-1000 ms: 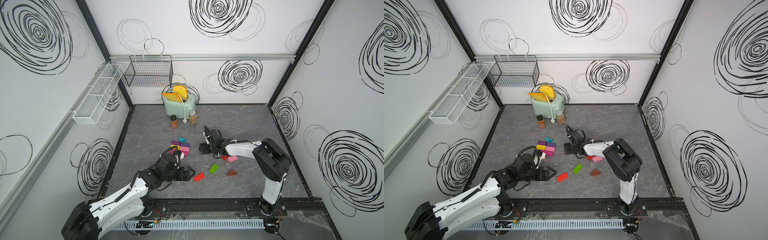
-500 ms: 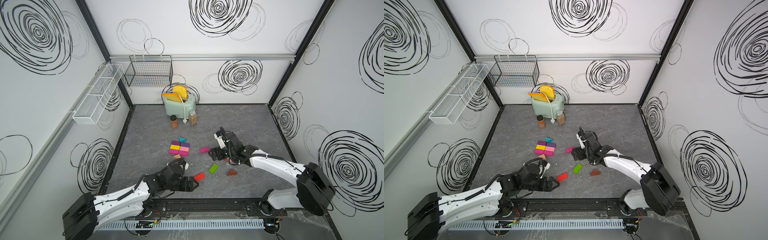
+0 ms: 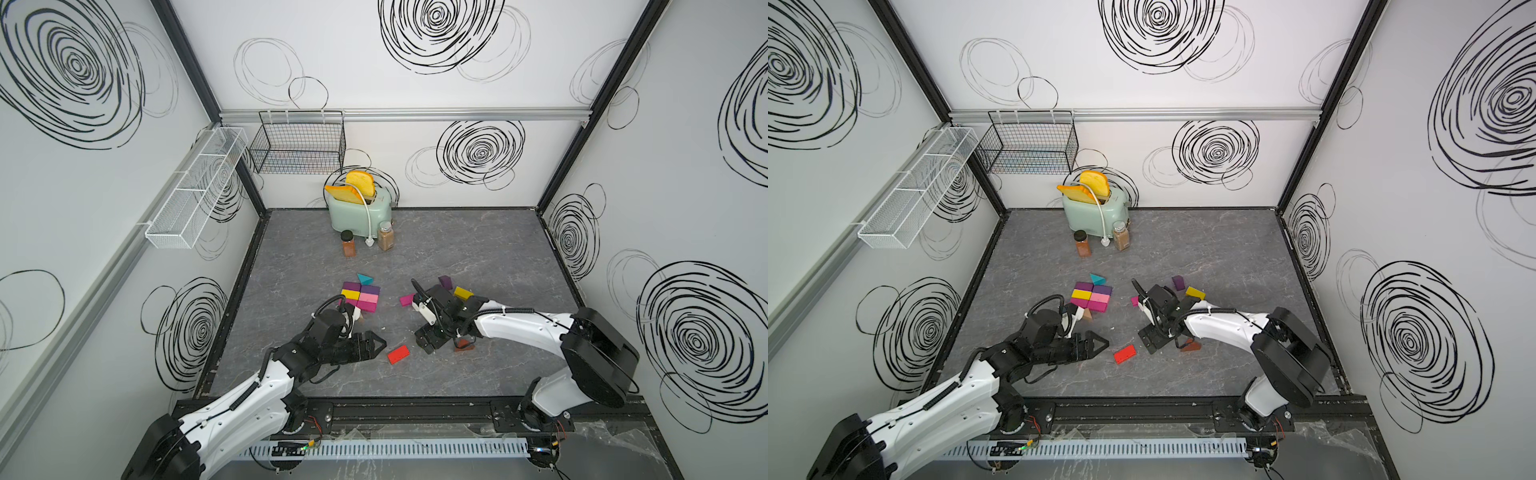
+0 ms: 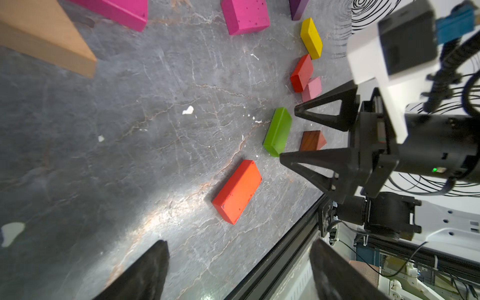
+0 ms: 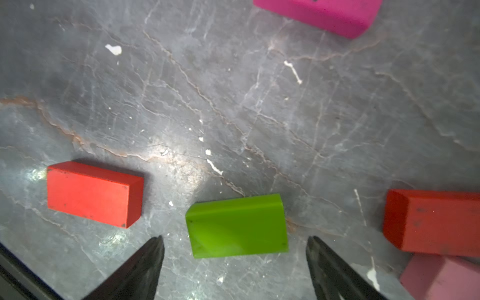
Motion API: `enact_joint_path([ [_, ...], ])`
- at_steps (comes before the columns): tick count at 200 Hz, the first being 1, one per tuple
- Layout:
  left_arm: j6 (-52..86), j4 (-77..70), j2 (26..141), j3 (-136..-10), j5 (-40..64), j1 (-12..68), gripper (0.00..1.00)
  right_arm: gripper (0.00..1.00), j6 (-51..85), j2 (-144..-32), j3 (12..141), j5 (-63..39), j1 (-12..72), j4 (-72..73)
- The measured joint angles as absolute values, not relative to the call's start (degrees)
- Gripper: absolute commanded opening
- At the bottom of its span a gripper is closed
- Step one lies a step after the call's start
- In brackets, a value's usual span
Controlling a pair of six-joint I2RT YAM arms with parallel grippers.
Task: Assemble a piece of candy with building blocks
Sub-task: Pick up the building block from the center of the board.
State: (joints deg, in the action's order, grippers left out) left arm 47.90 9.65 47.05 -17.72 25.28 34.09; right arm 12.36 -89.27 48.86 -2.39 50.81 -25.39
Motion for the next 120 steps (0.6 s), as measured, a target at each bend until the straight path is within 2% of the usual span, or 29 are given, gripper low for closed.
enact_joint_path([
  [44, 46.96, 9.61, 47.29, -17.72, 28.03, 32.75, 0.90, 0.82, 10.70, -92.86, 50.19, -1.63, 50.83, -26.00],
  [66, 46.70, 9.67, 47.27, -17.80, 28.77, 32.01, 0.90, 0.73, 9.65, -94.19, 50.98, -0.97, 50.83, -26.09],
  [120, 46.52, 10.15, 45.47, -18.24, 29.82, 30.65, 0.89, 0.37, 10.15, -94.80, 51.62, -0.58, 51.72, -24.32],
])
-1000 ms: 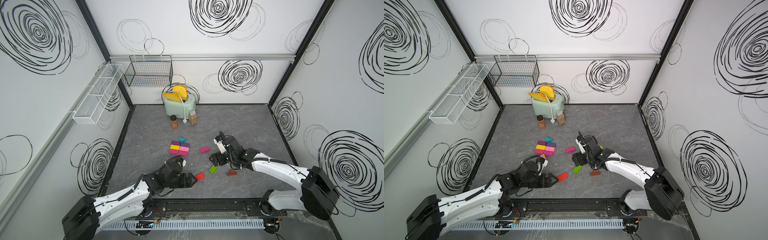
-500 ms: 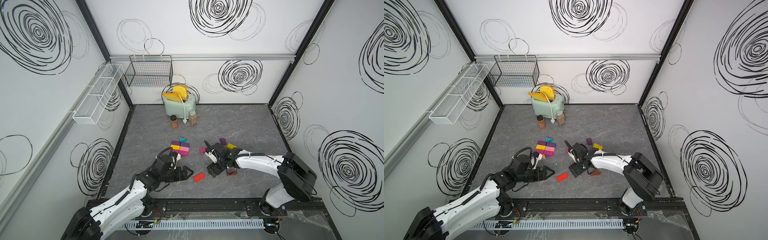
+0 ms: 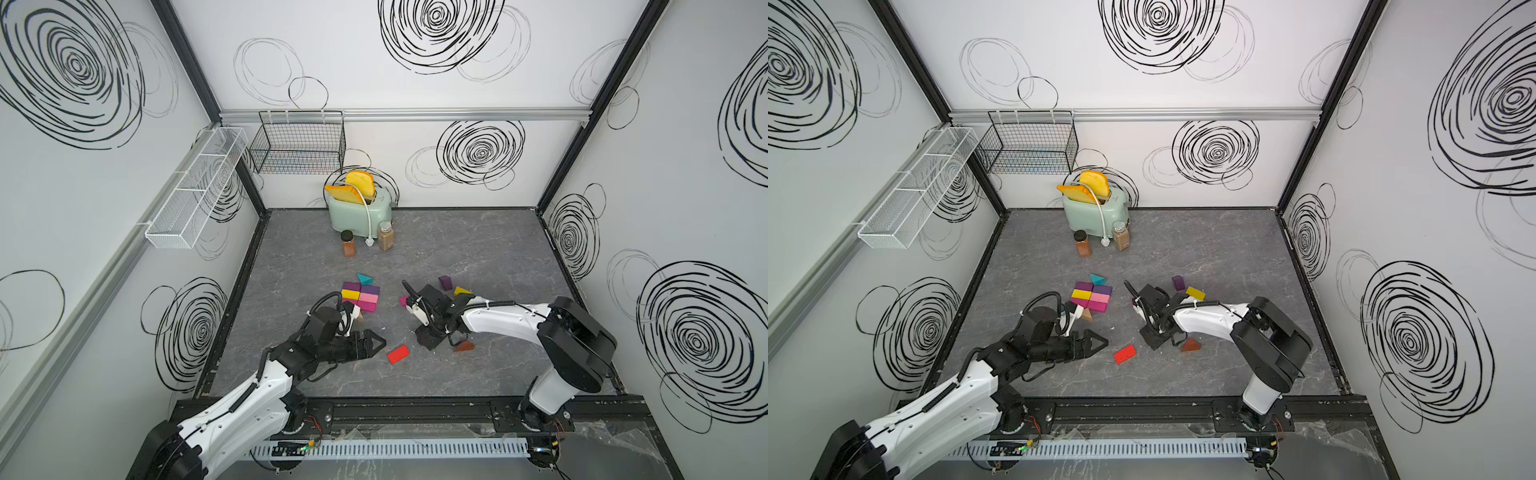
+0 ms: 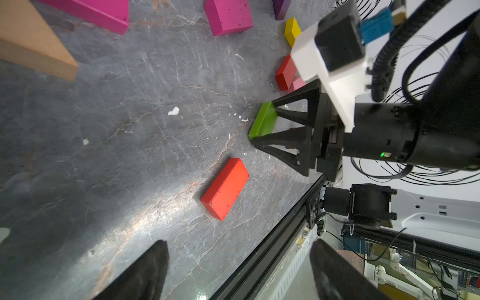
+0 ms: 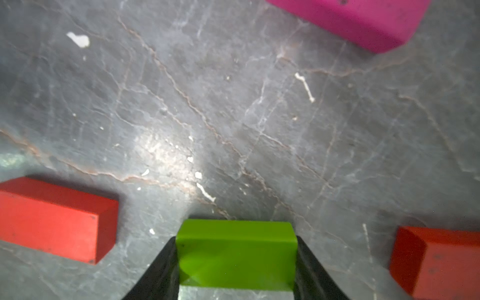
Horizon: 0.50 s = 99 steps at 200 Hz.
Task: Assemble a piece of candy with building blocks
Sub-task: Pick up the building block from the center of the board.
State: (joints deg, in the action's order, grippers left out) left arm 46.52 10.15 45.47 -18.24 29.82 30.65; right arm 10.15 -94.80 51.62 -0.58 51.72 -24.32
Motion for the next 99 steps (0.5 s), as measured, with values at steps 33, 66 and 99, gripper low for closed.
enact_joint_path([
  [33, 46.54, 10.11, 44.10, -18.22, 30.65, 29.93, 0.89, 0.30, 15.53, -95.31, 51.55, 0.95, 51.62, -21.50],
  [66, 46.41, 10.13, 43.70, -18.52, 31.07, 29.82, 0.89, 0.32, 22.31, -96.44, 51.05, 1.87, 50.24, -14.39],
  [99, 45.82, 9.98, 43.70, -20.34, 31.33, 29.76, 0.89, 0.34, 24.99, -100.99, 54.89, 3.55, 49.04, -9.78],
])
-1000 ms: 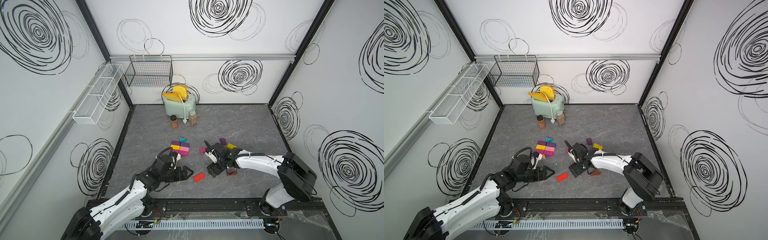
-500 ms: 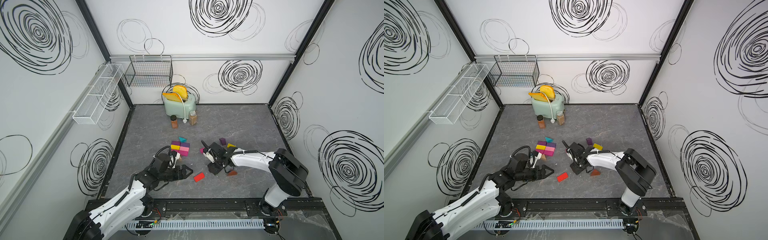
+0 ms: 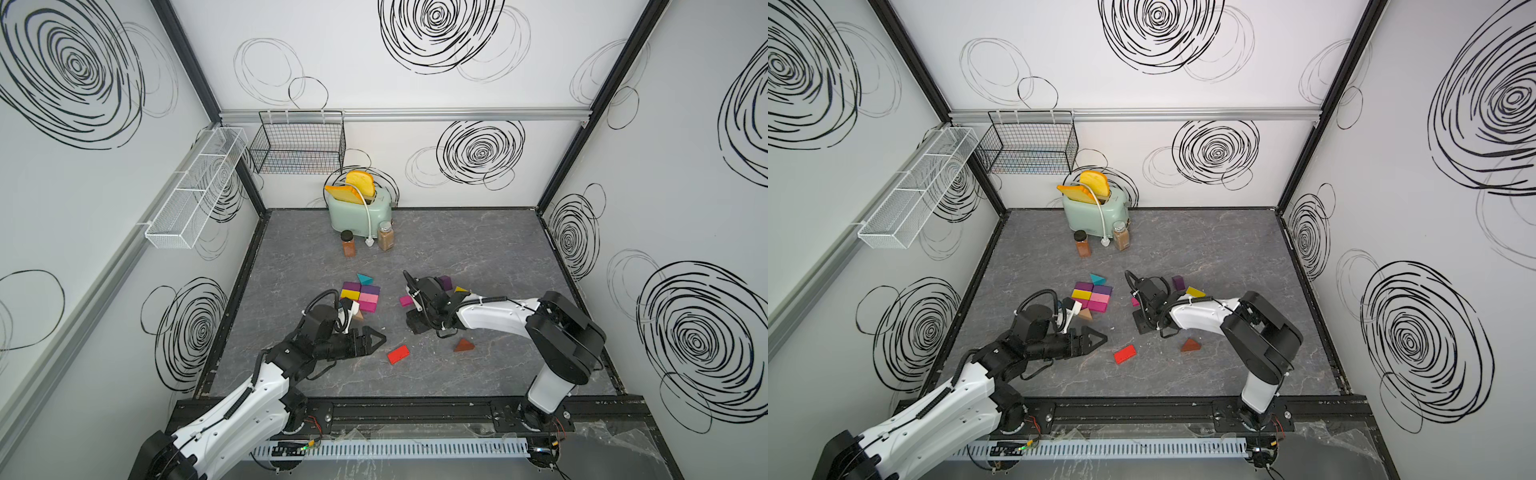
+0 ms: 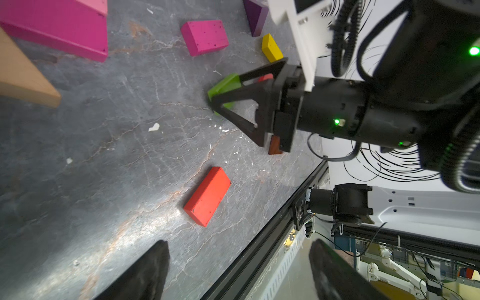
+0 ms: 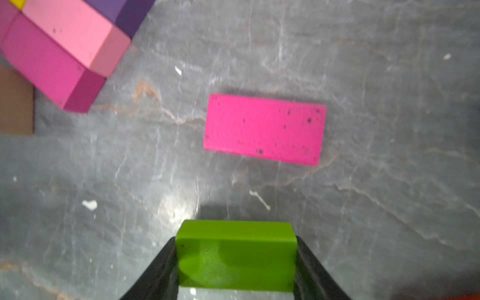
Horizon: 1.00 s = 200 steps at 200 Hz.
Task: Assemble a piece of candy with building blocks
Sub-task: Pick up the building block from the center of the board, then assemble the building block at the center of the board.
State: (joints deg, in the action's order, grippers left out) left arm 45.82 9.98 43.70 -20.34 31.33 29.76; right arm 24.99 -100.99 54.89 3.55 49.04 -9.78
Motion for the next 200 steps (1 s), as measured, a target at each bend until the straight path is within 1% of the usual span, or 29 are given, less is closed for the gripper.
enact_joint_path([
  [46, 45.56, 8.91, 43.29, -20.51, 32.47, 29.45, 0.89, 0.39, 26.61, -103.98, 57.67, 4.40, 47.81, -7.20],
  [108, 45.60, 7.33, 43.77, -19.92, 33.89, 29.41, 0.90, 0.51, 26.59, -106.13, 60.49, 6.92, 48.47, -8.25],
  [155, 45.60, 7.18, 43.64, -19.92, 34.06, 29.17, 0.90, 0.52, 26.59, -106.10, 60.36, 9.04, 49.39, -9.15],
  [189, 45.60, 7.16, 43.33, -19.92, 34.06, 29.17, 0.90, 0.59, 26.59, -105.80, 59.94, 9.56, 49.50, -9.17],
  [200, 45.60, 7.16, 43.33, -19.92, 34.06, 29.17, 0.91, 0.64, 26.57, -105.80, 59.96, 9.58, 49.65, -9.17],
])
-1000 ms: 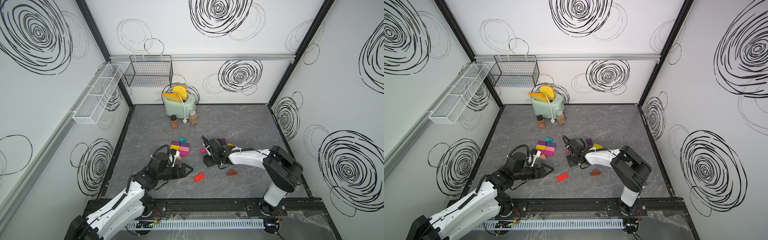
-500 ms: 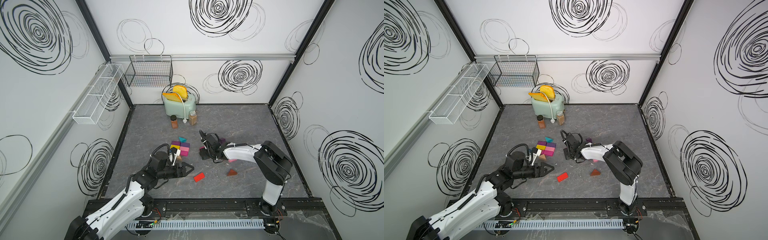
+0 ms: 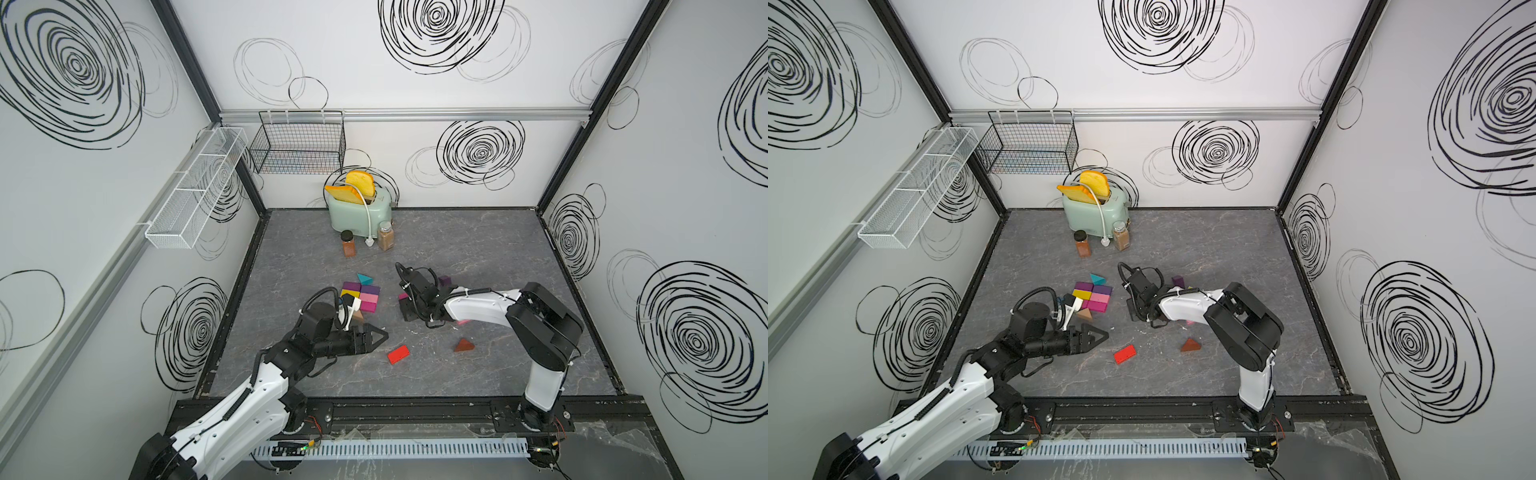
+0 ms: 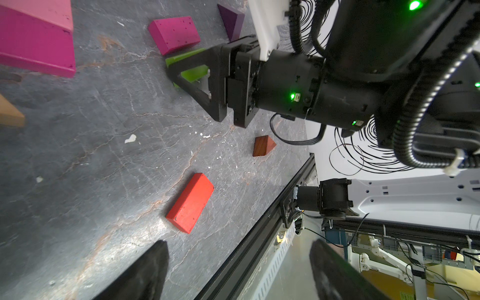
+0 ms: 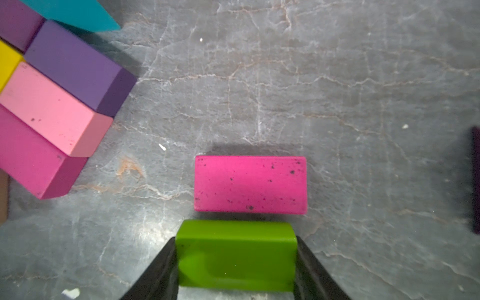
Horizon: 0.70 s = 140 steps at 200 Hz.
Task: Assemble a piece of candy with building blocks
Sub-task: Assemble the building block at the center of the board, then pick up the building block from the center of the board.
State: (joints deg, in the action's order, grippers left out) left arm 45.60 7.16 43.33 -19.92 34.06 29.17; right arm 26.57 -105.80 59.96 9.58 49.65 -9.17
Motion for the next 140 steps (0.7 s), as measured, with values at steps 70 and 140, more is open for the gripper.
enact_joint_path([
  [70, 45.56, 7.14, 43.00, -19.92, 34.04, 29.17, 0.95, 0.90, 27.81, -99.79, 58.48, 11.18, 51.09, -15.14],
  [140, 44.38, 11.09, 41.85, -20.25, 34.65, 27.90, 0.95, 0.92, 37.45, -88.88, 55.53, 12.21, 68.23, -21.56],
])
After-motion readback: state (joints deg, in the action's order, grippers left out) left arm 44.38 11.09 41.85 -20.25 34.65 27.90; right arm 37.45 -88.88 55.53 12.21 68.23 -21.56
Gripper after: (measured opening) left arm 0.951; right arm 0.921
